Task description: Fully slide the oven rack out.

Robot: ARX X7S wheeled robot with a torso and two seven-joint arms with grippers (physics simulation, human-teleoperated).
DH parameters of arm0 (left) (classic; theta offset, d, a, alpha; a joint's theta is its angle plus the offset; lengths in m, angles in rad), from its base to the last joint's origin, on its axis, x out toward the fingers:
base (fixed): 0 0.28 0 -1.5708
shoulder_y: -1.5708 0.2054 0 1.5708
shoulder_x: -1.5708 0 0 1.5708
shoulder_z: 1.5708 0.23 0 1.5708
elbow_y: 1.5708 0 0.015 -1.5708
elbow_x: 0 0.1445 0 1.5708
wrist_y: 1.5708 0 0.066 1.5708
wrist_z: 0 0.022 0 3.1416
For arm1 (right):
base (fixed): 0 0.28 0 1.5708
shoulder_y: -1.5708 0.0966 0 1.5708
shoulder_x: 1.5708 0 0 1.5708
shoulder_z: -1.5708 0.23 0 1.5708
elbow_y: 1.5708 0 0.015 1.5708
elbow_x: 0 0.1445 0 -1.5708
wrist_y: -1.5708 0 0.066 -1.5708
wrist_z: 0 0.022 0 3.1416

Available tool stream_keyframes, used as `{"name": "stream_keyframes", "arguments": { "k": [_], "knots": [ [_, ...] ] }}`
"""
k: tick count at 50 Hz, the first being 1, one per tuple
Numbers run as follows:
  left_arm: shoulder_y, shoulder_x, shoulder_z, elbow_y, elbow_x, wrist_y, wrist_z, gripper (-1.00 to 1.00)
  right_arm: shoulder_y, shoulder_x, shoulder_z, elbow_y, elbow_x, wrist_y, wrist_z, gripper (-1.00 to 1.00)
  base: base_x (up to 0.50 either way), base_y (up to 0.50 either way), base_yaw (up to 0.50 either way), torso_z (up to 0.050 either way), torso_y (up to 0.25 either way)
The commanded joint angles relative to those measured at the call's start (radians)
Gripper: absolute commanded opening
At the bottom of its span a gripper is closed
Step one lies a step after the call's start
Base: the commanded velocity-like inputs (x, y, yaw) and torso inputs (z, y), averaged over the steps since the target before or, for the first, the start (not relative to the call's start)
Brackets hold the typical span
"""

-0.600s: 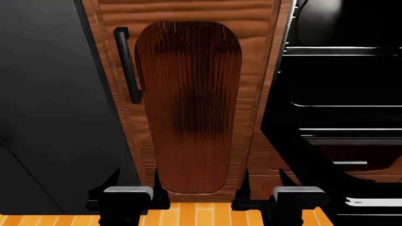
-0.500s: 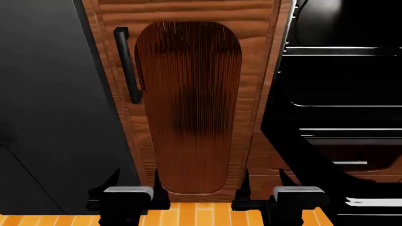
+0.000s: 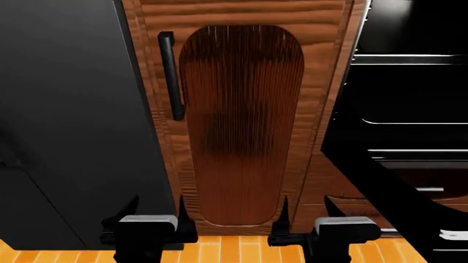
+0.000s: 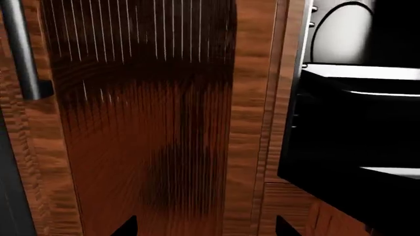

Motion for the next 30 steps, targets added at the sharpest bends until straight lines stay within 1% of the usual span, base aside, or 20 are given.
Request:
{"name": "stream_keyframes", "arguments": {
  "k": [1, 5, 8, 11, 13, 16, 17, 18, 19, 20, 21, 22, 23, 24, 25, 27, 28, 29, 30],
  "knots": [
    [-0.003, -0.027, 0.009, 0.205, -0.028, -0.223, -0.049, 1.0, -0.016, 0.031, -0.028, -0.17, -0.004, 0.142, 0.023, 1.0, 0.0, 0.0, 0.0, 0.0, 0.0],
    [-0.052, -0.052, -0.001, 0.427, -0.081, -0.504, -0.054, 1.0, -0.008, 0.059, -0.017, -0.413, 0.042, 0.391, 0.001, 1.0, 0.0, 0.0, 0.0, 0.0, 0.0],
    [-0.123, -0.069, -0.022, 0.561, -0.163, -0.734, -0.039, 1.0, 0.02, 0.082, -0.018, -0.579, 0.069, 0.59, -0.011, 1.0, 0.0, 0.0, 0.0, 0.0, 0.0],
    [-0.214, -0.088, -0.054, 0.708, -0.24, -0.986, -0.047, 1.0, 0.083, 0.101, -0.01, -0.745, 0.097, 0.815, -0.014, 1.0, 0.0, 0.0, 0.0, 0.0, 0.0],
    [-0.297, -0.088, -0.099, 0.809, -0.295, -1.174, -0.058, 1.0, 0.148, 0.107, 0.016, -0.837, 0.13, 0.967, -0.021, 1.0, 0.0, 0.0, 0.0, 0.0, 0.0],
    [-0.455, -0.065, -0.202, 0.939, -0.379, -1.47, -0.049, 1.0, 0.272, 0.114, 0.059, -0.967, 0.177, 1.203, -0.035, 1.0, 0.0, 0.0, 0.0, 0.0, 0.0],
    [-0.494, -0.067, -0.246, 0.95, -0.455, -1.528, -0.074, 1.0, 0.323, 0.117, 0.073, -1.012, 0.192, 1.289, -0.038, 1.0, 0.0, 0.0, 0.0, 0.0, 0.0],
    [-0.519, -0.113, -0.295, 0.919, -0.605, -1.528, -0.22, 1.0, 0.372, 0.146, 0.094, -1.024, 0.272, 1.337, 0.007, 1.0, 0.0, 0.0, 0.0, 0.0, 0.0],
    [-0.56, -0.171, -0.34, 0.87, -0.755, -1.528, -0.37, 1.0, 0.413, 0.2, 0.129, -1.024, 0.422, 1.362, 0.122, 1.0, 0.0, 0.0, 0.0, 0.0, 0.0],
    [-0.612, -0.224, -0.356, 0.817, -0.905, -1.527, -0.52, 1.0, 0.464, 0.266, 0.176, -1.024, 0.572, 1.396, 0.272, 1.0, 0.0, 0.0, 0.0, 0.0, 0.0],
    [-0.665, -0.266, -0.345, 0.764, -1.055, -1.515, -0.67, 1.0, 0.521, 0.301, 0.244, -1.024, 0.722, 1.449, 0.418, 1.0, 0.0, 0.0, 0.0, 0.0, 0.0],
    [-0.705, -0.319, -0.293, 0.72, -1.205, -1.451, -0.82, 1.0, 0.582, 0.297, 0.333, -1.023, 0.872, 1.532, 0.515, 1.0, 0.0, 0.0, 0.0, 0.0, 0.0],
    [-0.751, -0.364, -0.234, 0.701, -1.355, -1.401, -0.97, 1.0, 0.634, 0.321, 0.376, -0.995, 1.022, 1.56, 0.64, 1.0, 0.0, 0.0, 0.0, 0.0, 0.0],
    [-0.792, -0.397, -0.186, 0.692, -1.505, -1.359, -1.12, 1.0, 0.685, 0.362, 0.38, -0.947, 1.172, 1.551, 0.79, 1.0, 0.0, 0.0, 0.0, 0.0, 0.0],
    [-0.829, -0.421, -0.147, 0.685, -1.655, -1.327, -1.218, 1.0, 0.726, 0.413, 0.347, -0.906, 1.322, 1.51, 0.925, 1.0, 0.0, 0.0, 0.0, 0.0, 0.0],
    [-0.897, -0.461, -0.085, 0.678, -1.955, -1.273, -1.287, 1.0, 0.792, 0.498, 0.279, -0.859, 1.622, 1.428, 1.078, 1.0, 0.0, 0.0, 0.0, 0.0, 0.0],
    [-0.925, -0.477, -0.063, 0.676, -2.024, -1.247, -1.313, 1.0, 0.825, 0.536, 0.251, -0.847, 1.772, 1.394, 1.126, 1.0, 0.0, 0.0, 0.0, 0.0, 0.0],
    [-0.946, -0.49, -0.046, 0.676, -2.052, -1.228, -1.332, 1.0, 0.85, 0.564, 0.23, -0.84, 1.894, 1.367, 1.159, 1.0, 0.0, 0.0, 0.0, 0.0, 0.0],
    [-0.966, -0.505, -0.03, 0.676, -2.082, -1.207, -1.352, 1.0, 0.877, 0.593, 0.21, -0.834, 1.935, 1.345, 1.186, 1.0, 0.0, 0.0, 0.0, 0.0, 0.0]
  ]
}}
